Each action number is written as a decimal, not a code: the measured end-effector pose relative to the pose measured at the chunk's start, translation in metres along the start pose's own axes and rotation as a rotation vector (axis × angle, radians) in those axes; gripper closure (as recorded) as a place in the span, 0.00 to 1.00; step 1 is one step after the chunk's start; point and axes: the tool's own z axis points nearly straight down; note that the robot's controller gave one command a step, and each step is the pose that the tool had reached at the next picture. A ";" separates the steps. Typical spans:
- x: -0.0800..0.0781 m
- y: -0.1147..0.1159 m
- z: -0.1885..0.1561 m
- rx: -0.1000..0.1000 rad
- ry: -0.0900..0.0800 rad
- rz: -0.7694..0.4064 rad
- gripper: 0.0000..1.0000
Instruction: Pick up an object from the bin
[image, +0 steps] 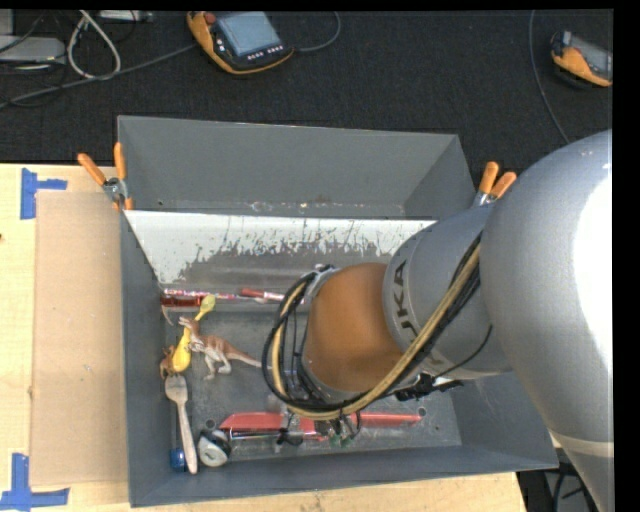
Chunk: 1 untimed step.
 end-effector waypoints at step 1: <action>0.000 0.000 0.000 0.000 0.000 0.000 1.00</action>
Offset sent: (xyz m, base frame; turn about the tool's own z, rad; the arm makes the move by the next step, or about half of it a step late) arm -0.0024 0.0063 0.0681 -0.0250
